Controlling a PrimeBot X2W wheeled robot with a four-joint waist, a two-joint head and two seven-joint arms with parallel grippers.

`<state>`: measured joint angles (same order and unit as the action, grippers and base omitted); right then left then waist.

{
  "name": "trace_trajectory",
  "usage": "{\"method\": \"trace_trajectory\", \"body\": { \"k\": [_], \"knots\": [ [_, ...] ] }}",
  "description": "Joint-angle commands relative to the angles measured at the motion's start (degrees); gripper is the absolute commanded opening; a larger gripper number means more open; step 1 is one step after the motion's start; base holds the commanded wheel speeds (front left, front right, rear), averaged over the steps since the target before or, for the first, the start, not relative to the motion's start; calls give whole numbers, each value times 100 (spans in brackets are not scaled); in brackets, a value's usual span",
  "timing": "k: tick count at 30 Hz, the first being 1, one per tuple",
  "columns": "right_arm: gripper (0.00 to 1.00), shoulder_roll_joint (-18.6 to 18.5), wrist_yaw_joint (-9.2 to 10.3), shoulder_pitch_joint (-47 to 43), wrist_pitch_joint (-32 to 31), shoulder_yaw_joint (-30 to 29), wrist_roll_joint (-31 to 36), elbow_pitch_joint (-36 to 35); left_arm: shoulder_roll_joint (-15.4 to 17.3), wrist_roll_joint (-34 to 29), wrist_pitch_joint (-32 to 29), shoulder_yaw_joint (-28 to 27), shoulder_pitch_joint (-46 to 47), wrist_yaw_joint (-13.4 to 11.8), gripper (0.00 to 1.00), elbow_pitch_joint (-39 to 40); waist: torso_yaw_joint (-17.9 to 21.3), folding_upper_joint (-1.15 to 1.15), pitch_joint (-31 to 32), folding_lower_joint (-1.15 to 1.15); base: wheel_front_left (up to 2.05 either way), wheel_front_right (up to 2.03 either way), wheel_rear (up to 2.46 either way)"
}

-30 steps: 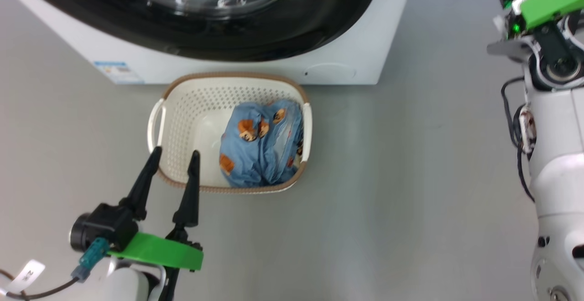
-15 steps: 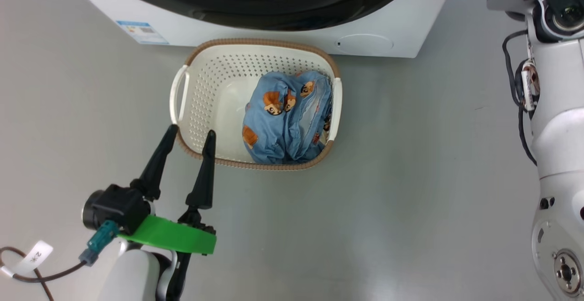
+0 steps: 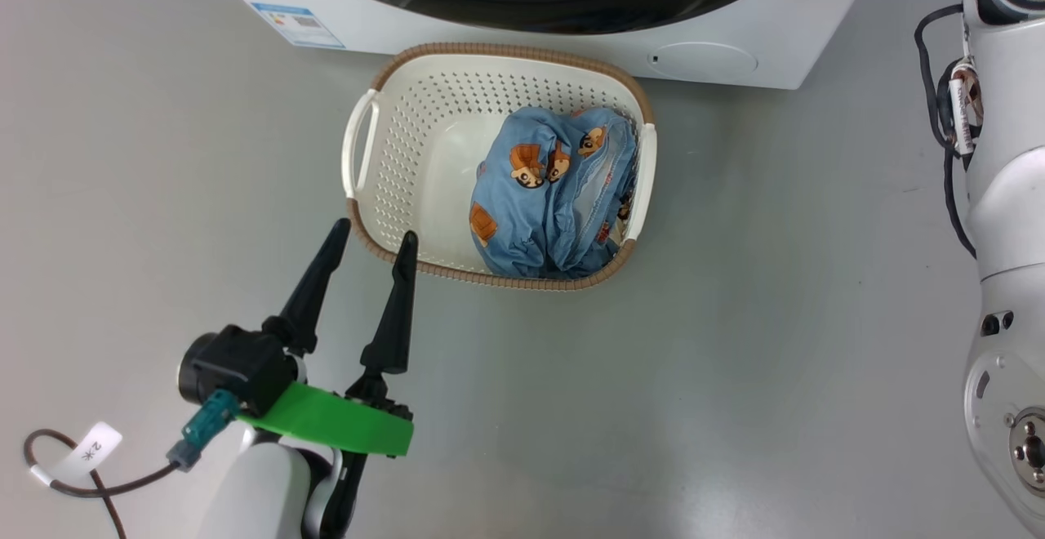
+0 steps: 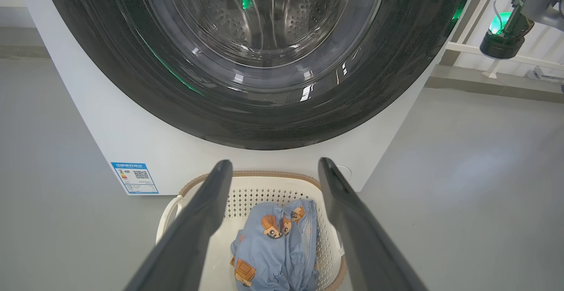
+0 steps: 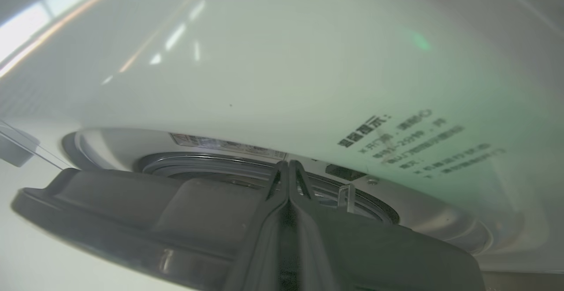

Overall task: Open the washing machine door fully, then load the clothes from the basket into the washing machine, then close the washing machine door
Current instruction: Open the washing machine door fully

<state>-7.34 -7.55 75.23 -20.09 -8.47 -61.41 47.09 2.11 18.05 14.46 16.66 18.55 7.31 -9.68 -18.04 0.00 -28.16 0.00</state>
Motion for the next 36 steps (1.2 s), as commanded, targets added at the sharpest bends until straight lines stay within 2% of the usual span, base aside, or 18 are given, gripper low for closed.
{"method": "trace_trajectory", "body": {
  "k": [1, 6, 19, 30, 36],
  "knots": [
    [0, 186, 6, 187, -44, 14, 56, -103, 124, 73, 54, -154, 128, 18, 100, 129, -36, 0, -27, 0, 0, 0, 0],
    [0, 181, 6, 223, -331, 34, 125, 64, 114, 100, 54, -156, 152, 18, 100, 117, -83, 0, -14, 0, 0, 0, 0],
    [0, 271, 6, -414, -1921, 246, -465, -596, 123, 59, 54, -281, 130, 18, 100, 182, 0, 0, 109, 0, 0, 0, 0],
    [0, 364, 6, -969, -3403, 23, -1170, -895, 162, 26, 54, -326, 22, 18, 100, 228, 30, 0, 350, 0, 0, 0, 0],
    [0, 415, 6, -1186, -3926, -68, -1356, -908, 183, 8, 54, -366, -66, 18, 100, 241, 42, 0, 484, 0, 0, 0, 0]
  ]
}}
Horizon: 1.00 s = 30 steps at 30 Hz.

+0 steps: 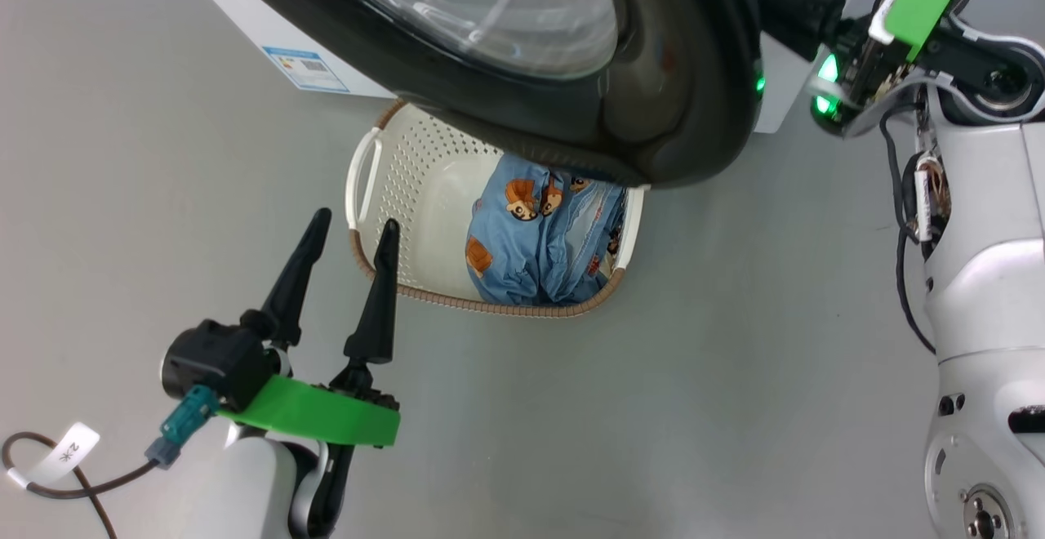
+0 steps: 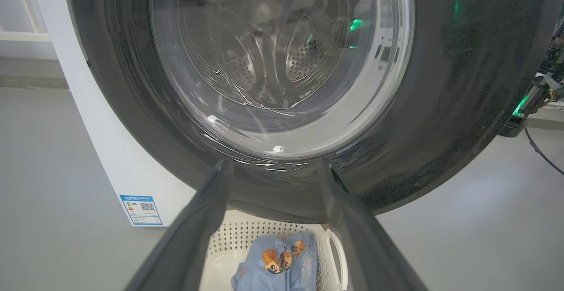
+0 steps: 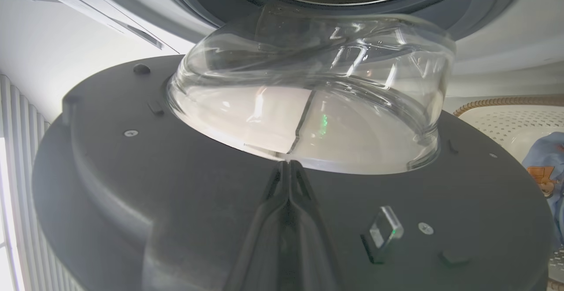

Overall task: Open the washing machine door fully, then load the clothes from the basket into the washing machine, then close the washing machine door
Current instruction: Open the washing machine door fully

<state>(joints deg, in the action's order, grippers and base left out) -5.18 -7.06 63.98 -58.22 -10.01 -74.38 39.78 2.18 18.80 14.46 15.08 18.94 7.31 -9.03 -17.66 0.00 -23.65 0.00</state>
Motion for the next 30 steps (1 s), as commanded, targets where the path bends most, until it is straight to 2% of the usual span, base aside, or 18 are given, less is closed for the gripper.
{"method": "trace_trajectory", "body": {
  "k": [1, 7, 12, 24, 30],
  "knots": [
    [0, 206, -43, -95, -210, 89, -92, -166, 179, -72, 54, -217, -115, 18, 100, 179, 7, 0, 51, 0, 0, 0, 0],
    [0, 226, -43, -287, -612, 288, -185, -245, 180, -82, 54, -244, -144, 18, 100, 198, -1, 0, 118, 0, 0, 0, 0],
    [0, 228, -43, -514, -756, 859, -521, -428, 172, -83, 54, -256, -155, 18, 100, 204, -33, 0, 159, 0, 0, 0, 0],
    [0, 230, -43, -918, -423, 2424, -1611, -965, 151, -86, 54, -274, -194, 18, 100, 175, -124, 0, 254, 0, 0, 0, 0],
    [0, 230, -43, -986, -239, 2964, -1896, -1014, 140, -95, 54, -317, -214, 18, 100, 152, -137, 0, 289, 0, 0, 0, 0]
  ]
}}
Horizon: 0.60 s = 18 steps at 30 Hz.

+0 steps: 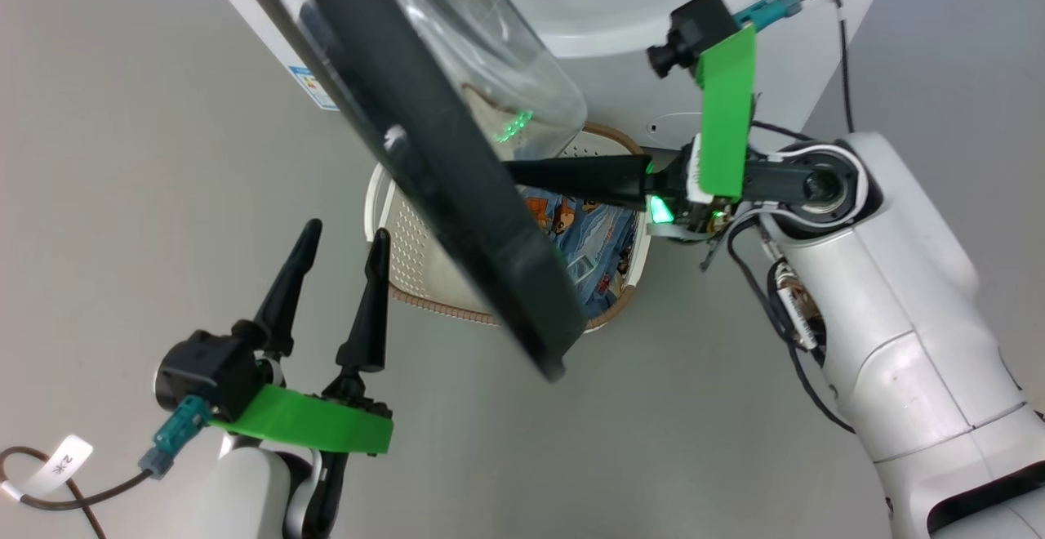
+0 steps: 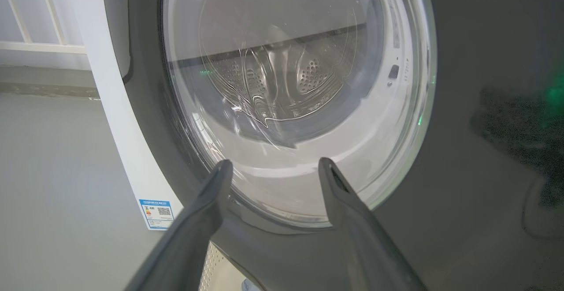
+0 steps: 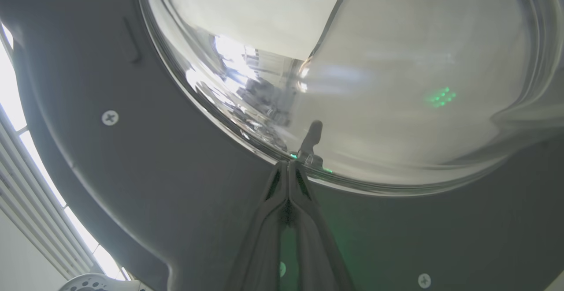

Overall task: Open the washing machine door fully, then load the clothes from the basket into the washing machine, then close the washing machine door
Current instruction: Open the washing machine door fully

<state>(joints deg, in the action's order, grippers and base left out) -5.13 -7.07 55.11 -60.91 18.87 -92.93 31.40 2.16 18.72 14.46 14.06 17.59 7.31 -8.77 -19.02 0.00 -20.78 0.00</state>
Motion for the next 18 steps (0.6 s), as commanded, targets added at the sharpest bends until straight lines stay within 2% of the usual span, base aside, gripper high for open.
{"method": "trace_trajectory", "body": {
  "k": [1, 18],
  "knots": [
    [0, 224, -42, -107, 61, 168, -90, -179, 140, -88, 54, -223, -82, 18, 100, 123, -3, 0, 8, 0, 0, 0, 0],
    [0, 224, -42, -263, 531, 1252, -814, -307, 103, -137, 54, -493, -187, 18, 100, 41, 24, 0, 208, 0, 0, 0, 0]
  ]
}}
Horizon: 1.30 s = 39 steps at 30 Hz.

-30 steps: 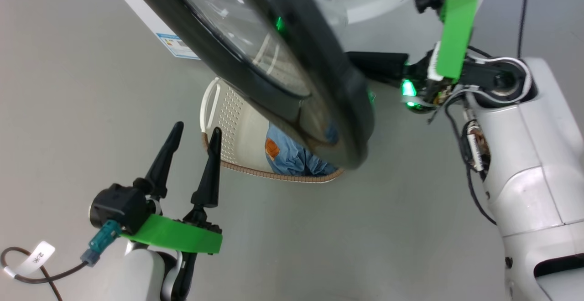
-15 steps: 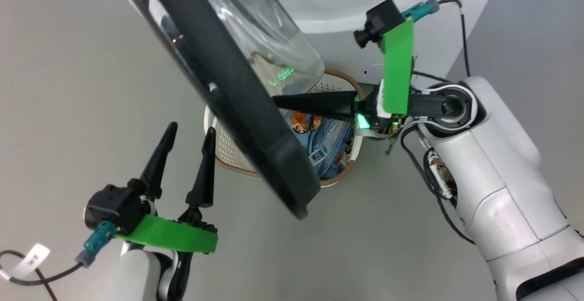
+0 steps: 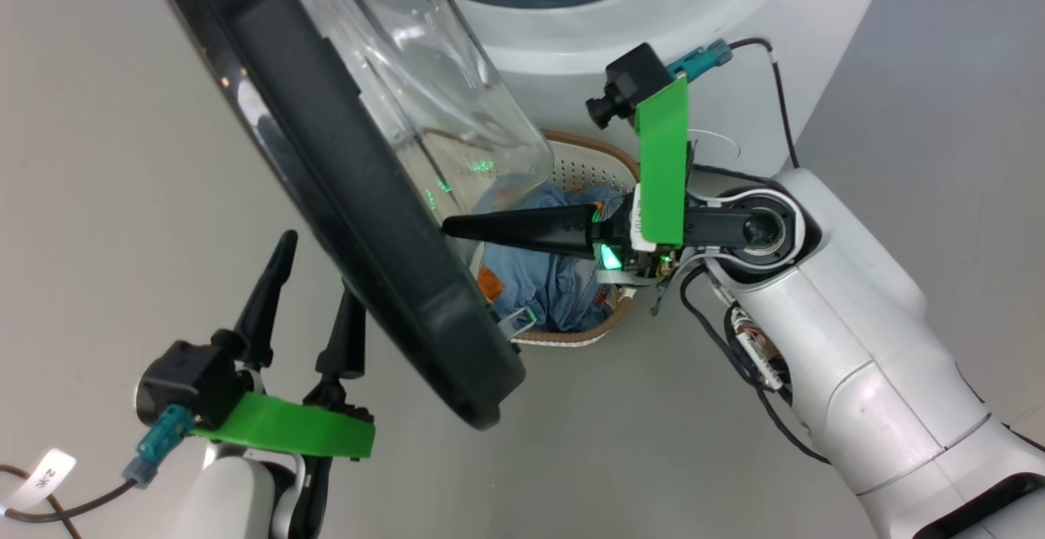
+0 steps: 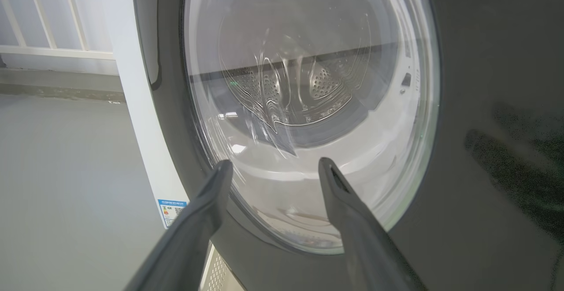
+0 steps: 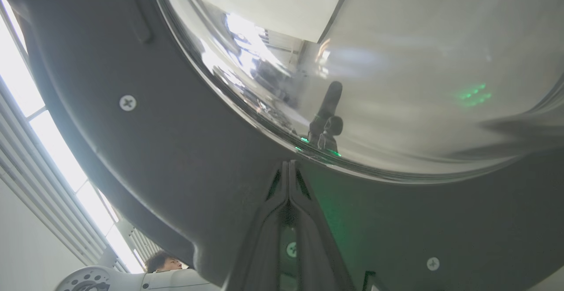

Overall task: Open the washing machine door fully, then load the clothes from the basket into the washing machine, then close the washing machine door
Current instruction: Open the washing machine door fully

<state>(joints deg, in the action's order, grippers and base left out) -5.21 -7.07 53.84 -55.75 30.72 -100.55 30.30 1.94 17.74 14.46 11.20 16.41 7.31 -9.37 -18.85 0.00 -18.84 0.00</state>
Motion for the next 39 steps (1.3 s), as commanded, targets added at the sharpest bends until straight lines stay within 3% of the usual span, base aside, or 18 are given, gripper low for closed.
{"method": "trace_trajectory", "body": {
  "k": [1, 22, 39],
  "knots": [
    [0, 233, -42, -148, 43, 119, -90, -210, 124, -44, 54, -227, -79, 18, 100, 95, 13, 0, 28, 0, 0, 0, 0],
    [0, -168, -42, -660, 794, 350, -762, -691, 231, -168, 54, -626, -392, 18, 100, 19, 393, 0, 533, 0, 0, 0, 0],
    [0, -677, -42, -1841, 1704, 234, -1295, -1551, 307, -272, 54, -1213, -890, 18, 100, 93, 1121, 0, 1113, 0, 0, 0, 0]
  ]
}}
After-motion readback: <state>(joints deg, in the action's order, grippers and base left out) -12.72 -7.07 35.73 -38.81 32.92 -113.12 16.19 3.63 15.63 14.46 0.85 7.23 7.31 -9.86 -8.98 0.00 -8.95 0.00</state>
